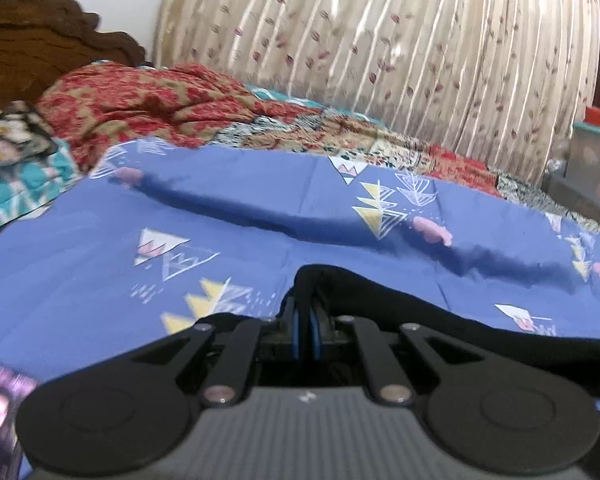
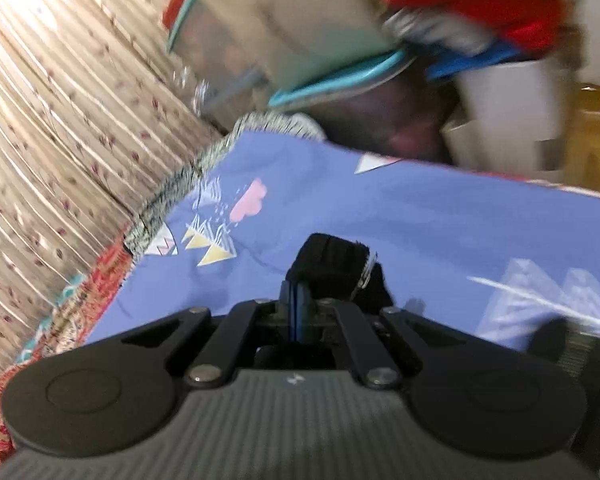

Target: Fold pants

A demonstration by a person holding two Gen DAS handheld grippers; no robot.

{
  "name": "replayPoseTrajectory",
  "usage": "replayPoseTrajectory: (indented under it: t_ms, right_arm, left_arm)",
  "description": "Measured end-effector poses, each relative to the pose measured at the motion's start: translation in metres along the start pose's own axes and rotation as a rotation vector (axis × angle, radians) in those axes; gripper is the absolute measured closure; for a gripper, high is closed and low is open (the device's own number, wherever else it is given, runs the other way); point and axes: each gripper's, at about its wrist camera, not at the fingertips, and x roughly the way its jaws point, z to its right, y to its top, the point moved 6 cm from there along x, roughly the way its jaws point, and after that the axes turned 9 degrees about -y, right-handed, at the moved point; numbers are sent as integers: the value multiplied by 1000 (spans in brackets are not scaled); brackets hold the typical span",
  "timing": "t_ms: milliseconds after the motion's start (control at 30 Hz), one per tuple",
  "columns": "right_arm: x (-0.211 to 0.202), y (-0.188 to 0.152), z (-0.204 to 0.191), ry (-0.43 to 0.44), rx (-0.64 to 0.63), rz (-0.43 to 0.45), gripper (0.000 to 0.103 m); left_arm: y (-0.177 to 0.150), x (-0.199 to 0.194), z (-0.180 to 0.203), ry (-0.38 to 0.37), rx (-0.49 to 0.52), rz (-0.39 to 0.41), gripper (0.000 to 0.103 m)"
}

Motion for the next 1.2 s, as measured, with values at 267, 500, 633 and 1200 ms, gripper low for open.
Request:
replayPoseTrajectory:
  t_ms: [267, 500, 633, 1200]
  right_arm:
    - [-64, -58, 148, -181, 109, -78, 94]
    - [-81, -86, 208, -319, 305, -88, 72]
    - [-83, -78, 166, -203, 187, -64, 71]
    - [-107, -259, -101, 464, -479, -480, 68]
  left_arm:
    - [-84, -86, -6, 4, -151, -66, 94]
    - [-129, -137, -32, 28, -283, -158, 62]
    - [-107, -151, -61, 14, -430, -87, 57]
    - [-88, -85, -51, -196, -516, -202, 98]
